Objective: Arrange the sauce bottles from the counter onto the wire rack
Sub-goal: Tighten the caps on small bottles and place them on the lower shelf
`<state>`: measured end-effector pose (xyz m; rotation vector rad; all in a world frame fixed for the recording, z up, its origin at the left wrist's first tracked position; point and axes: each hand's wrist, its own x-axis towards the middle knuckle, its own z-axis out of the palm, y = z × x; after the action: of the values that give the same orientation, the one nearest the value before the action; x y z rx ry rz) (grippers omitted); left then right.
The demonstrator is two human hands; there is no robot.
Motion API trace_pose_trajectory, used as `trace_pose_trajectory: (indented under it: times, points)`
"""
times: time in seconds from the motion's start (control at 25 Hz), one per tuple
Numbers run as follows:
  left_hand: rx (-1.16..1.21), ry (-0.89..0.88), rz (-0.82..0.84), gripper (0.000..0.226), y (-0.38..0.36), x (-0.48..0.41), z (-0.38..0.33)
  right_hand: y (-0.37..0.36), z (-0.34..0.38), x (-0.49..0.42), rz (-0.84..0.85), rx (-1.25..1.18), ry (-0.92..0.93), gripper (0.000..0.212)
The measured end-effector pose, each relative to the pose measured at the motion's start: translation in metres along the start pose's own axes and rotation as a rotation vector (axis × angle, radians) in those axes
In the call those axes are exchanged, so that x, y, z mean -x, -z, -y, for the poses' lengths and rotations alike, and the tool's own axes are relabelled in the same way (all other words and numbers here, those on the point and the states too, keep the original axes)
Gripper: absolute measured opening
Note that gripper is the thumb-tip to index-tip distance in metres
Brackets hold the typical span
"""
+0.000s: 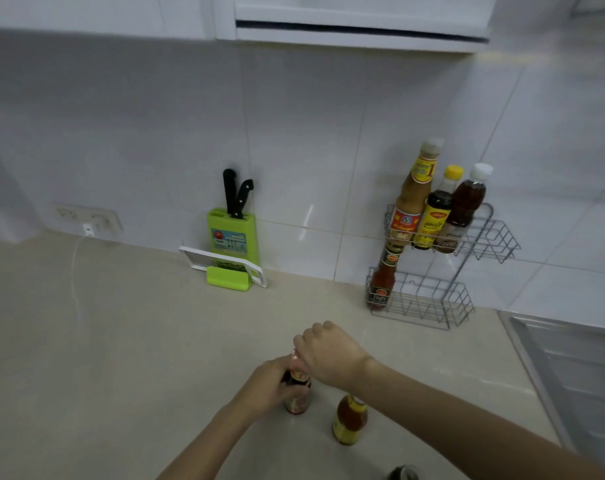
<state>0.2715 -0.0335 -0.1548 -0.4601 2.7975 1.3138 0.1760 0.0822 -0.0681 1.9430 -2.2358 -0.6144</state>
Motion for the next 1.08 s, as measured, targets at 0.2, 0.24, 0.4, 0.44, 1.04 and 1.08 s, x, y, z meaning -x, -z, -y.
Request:
trace_pose_trajectory:
  times: [0.2,0.24,0.4,0.44,1.04,1.08]
  points:
    - [0.017,-0.018,-0.072,0.02,-0.011,-0.003,0.008,0.01,0.004,-0.012,0.185,-0.061,-0.092,0.045]
    - [0.058,-0.019,-0.084,0.017,-0.014,-0.003,0.009,0.011,0.005,-0.016,0.242,-0.128,-0.141,0.046]
    - [0.082,-0.033,-0.146,0.029,-0.017,0.001,0.014,0.021,-0.001,-0.021,0.384,-0.436,-0.248,0.045]
    - [0.11,-0.014,-0.146,0.035,-0.017,0.0,0.016,0.018,-0.003,-0.016,0.353,-0.543,-0.259,0.045]
    - [0.35,-0.133,0.185,0.029,0.033,-0.148,-0.115,-0.038,-0.133,0.066,-0.84,-1.768,-0.938,0.015]
    - [0.407,-0.059,0.131,0.023,0.029,-0.154,-0.111,-0.053,-0.139,0.075,-0.912,-1.816,-1.087,0.015]
